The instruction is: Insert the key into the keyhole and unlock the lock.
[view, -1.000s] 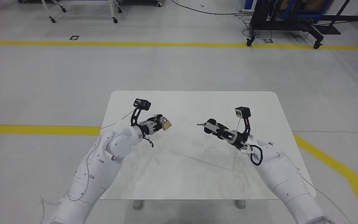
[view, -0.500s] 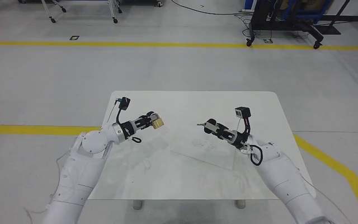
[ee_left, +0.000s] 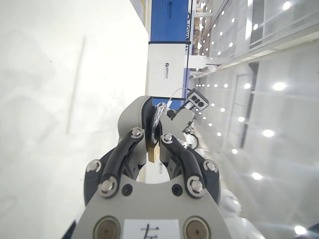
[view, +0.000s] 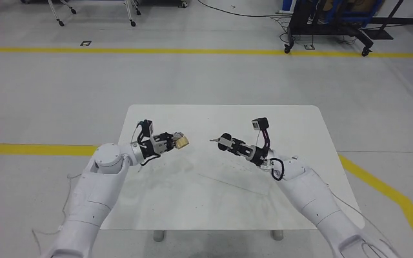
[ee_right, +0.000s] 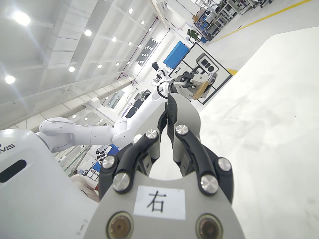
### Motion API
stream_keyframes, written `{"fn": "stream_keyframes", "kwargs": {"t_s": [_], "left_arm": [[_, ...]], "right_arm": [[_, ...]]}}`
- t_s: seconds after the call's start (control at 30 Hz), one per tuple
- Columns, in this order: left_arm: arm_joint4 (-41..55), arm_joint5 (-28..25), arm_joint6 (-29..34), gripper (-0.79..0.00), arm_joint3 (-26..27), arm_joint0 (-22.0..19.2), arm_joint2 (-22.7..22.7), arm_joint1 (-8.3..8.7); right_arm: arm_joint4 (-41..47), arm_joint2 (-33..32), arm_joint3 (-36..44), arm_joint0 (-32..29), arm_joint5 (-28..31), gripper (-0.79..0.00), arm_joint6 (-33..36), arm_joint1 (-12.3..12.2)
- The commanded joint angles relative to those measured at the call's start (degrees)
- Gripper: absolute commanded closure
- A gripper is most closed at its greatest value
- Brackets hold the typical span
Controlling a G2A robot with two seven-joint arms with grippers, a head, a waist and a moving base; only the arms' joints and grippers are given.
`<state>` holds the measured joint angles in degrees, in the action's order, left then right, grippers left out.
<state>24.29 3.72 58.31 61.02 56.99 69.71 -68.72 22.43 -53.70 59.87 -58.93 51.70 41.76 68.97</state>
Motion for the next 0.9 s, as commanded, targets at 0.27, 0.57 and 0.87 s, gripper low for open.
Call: {"fn": "stream_keyframes", "kwargs": {"t_s": [0.27,0.57,0.87], "left_arm": [[5.3,4.9,5.9,0.000,-10.9,-7.8,-6.6,-2.50],[5.0,3.3,6.6,0.000,-10.8,-8.3,-7.4,-2.73],[11.4,-0.8,-4.7,0.000,-7.2,-4.0,-5.6,-3.49]], "right_arm": [[-2.9,1.6,-3.5,2.9,3.3,0.000,-3.8,1.5],[-2.9,1.6,-3.5,2.9,3.3,0.000,-3.8,1.5],[-4.6,1.0,-0.4,1.0,-1.2,0.000,-11.2,2.0]]}}
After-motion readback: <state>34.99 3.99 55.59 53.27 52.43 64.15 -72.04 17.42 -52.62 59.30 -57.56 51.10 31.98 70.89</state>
